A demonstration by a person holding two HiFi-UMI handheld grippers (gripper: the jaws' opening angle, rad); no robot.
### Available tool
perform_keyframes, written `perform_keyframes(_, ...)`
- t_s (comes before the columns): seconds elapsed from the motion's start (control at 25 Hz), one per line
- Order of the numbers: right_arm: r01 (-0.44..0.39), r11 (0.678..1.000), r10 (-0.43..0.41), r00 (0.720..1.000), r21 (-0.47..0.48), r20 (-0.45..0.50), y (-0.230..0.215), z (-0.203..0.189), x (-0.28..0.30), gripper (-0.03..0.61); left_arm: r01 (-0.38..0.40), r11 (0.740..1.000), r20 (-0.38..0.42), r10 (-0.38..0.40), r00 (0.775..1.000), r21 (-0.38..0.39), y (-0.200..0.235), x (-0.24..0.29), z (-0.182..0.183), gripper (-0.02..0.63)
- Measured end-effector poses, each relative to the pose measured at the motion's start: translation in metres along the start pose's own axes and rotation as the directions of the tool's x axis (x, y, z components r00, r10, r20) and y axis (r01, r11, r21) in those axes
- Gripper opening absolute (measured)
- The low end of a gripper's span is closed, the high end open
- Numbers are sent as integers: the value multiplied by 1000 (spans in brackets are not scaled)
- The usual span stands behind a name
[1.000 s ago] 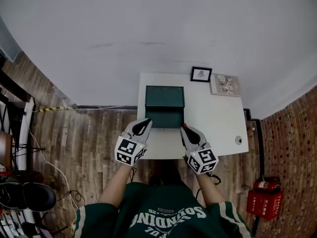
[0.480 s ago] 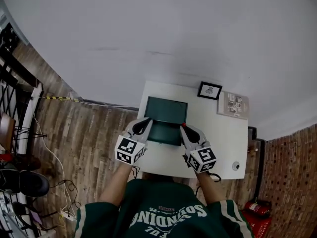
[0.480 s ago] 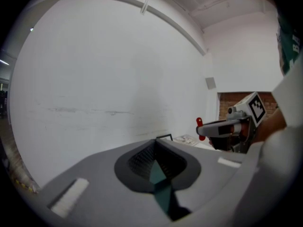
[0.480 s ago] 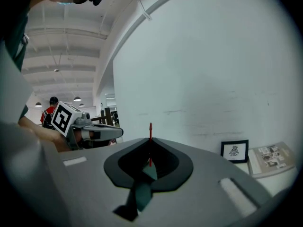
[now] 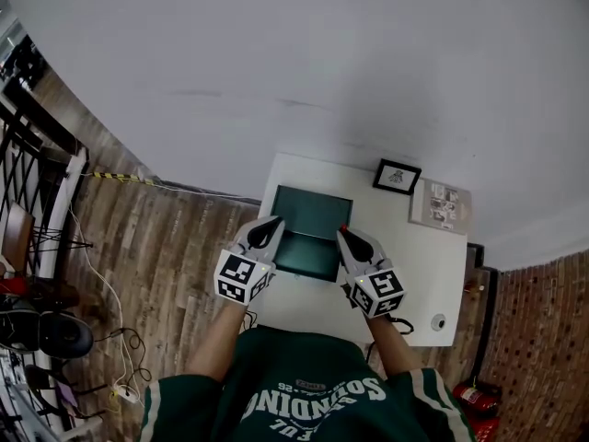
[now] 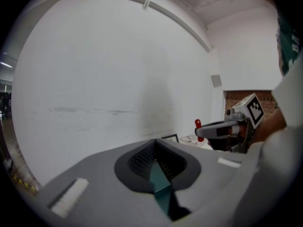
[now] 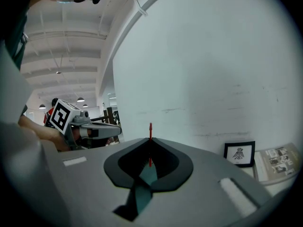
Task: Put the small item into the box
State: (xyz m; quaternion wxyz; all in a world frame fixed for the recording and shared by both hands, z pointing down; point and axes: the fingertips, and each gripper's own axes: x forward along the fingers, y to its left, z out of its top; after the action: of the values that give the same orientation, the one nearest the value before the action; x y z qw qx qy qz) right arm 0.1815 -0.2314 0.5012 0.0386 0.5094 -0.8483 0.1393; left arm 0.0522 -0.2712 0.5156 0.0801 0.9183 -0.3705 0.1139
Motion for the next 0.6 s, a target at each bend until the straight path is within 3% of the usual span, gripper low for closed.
perform_keyframes(0.6, 31, 1000, -31, 999, 1, -34, -1, -10, 11, 12, 20, 1000, -15, -21, 1000, -22, 9, -3, -11, 51)
